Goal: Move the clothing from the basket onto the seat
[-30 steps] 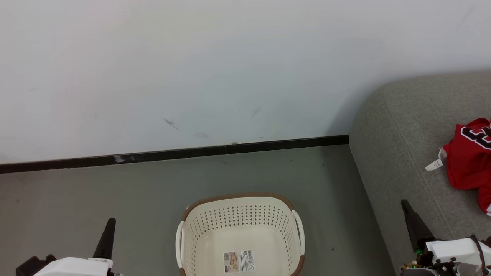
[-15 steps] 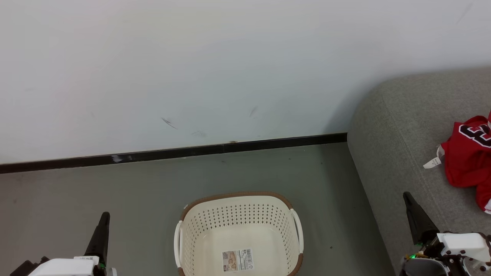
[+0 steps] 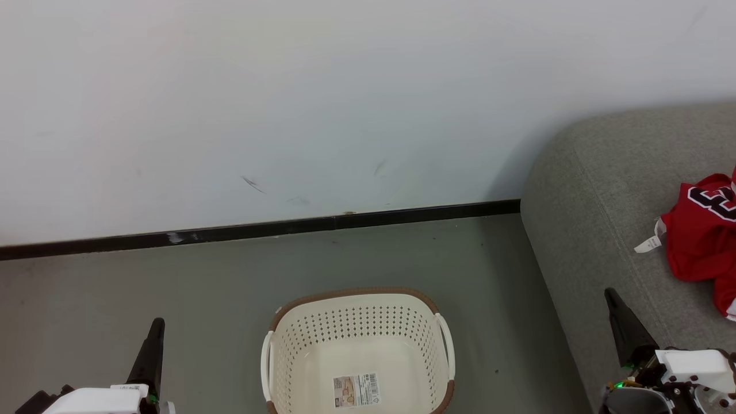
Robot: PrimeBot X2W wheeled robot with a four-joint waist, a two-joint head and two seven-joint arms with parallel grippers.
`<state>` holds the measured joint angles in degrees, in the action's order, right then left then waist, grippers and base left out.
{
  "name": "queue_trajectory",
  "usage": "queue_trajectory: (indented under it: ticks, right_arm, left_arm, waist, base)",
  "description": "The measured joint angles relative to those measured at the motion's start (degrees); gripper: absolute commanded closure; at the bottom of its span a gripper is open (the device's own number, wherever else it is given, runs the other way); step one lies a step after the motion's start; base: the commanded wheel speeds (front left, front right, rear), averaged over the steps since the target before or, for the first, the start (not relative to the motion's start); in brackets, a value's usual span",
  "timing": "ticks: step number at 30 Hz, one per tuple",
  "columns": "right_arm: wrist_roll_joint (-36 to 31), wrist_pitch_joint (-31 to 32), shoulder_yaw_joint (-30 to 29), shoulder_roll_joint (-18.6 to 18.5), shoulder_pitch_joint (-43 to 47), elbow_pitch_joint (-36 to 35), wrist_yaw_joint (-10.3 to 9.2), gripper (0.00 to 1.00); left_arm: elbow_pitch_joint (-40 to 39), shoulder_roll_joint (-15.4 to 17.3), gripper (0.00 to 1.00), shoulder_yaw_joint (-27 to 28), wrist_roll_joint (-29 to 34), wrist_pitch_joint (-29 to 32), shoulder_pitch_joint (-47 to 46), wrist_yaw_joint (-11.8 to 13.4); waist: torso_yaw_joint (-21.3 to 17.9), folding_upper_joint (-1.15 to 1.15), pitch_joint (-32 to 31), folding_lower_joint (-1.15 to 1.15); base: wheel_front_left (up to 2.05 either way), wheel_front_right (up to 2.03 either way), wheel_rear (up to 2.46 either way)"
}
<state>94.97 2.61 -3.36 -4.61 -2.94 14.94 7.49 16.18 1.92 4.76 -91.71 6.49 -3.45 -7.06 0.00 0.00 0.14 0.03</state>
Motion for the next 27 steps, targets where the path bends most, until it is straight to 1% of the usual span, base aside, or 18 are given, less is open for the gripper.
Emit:
queue_trajectory:
  ticks: [27]
  right_arm:
    - [0.00, 0.35, -0.20, 0.01, -0.06, 0.13, 0.00, 1.00]
  left_arm:
    - [0.01, 0.00, 1.00, 0.00, -0.01, 0.00, 0.00, 0.00]
  waist:
    - [0.00, 0.00, 0.00, -0.01]
  base:
    - [0.00, 0.00, 0.00]
